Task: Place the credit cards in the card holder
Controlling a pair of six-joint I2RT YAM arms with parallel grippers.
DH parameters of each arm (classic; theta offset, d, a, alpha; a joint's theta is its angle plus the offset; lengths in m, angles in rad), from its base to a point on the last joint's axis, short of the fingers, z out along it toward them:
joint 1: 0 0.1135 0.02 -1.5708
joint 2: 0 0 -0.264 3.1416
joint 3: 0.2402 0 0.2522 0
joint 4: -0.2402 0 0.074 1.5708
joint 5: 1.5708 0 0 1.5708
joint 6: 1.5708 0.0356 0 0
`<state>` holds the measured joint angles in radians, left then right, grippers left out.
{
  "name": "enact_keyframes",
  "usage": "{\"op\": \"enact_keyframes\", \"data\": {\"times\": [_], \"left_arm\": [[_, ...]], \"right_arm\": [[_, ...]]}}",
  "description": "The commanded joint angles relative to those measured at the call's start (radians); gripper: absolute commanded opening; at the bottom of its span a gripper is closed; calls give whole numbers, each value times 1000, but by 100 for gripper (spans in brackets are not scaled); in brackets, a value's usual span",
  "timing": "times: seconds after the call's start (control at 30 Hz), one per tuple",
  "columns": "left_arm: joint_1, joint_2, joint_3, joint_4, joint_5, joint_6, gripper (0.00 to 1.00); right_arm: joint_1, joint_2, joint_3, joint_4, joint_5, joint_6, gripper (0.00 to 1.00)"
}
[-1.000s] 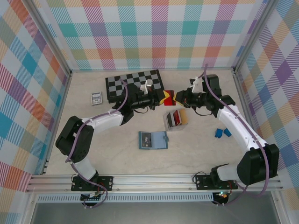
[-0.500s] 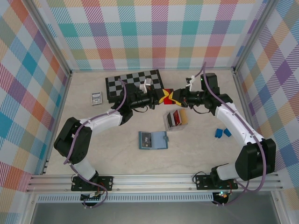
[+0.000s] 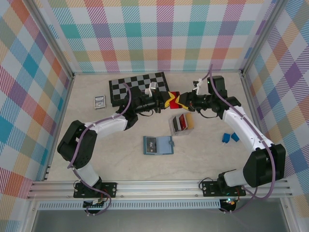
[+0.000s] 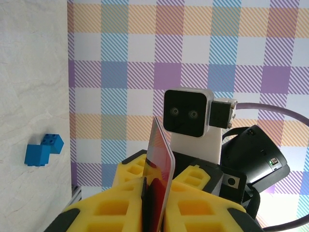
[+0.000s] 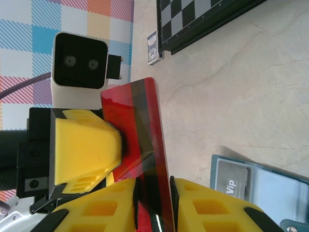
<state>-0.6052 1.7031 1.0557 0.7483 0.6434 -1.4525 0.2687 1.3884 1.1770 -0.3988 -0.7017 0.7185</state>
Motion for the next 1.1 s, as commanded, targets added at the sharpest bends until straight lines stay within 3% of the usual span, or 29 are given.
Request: {"op": "enact_keyframes", "data": {"times": [0.0, 0.3, 0.53, 0.73, 0.87, 1.07], "left_arm": [[7, -19, 11, 194, 14, -29, 15], [9, -13, 4, 190, 12, -28, 16], [15, -24, -30, 144, -7, 1, 10], [26, -98, -86, -173, -88, 167, 0], [28, -145, -108, -390, -146, 281, 0], [28, -189, -124, -637, -198, 421, 0]], "right_arm": [[-23, -1, -22, -85, 90, 3, 24], [-36, -9, -33, -88, 97, 8, 22], [-46, -42, -31, -119, 192, -3, 12], [-49, -53, -18, -136, 232, -73, 8], [-43, -13, 1, -189, 273, -187, 8], [67, 108, 64, -325, 558, -410, 8]]}}
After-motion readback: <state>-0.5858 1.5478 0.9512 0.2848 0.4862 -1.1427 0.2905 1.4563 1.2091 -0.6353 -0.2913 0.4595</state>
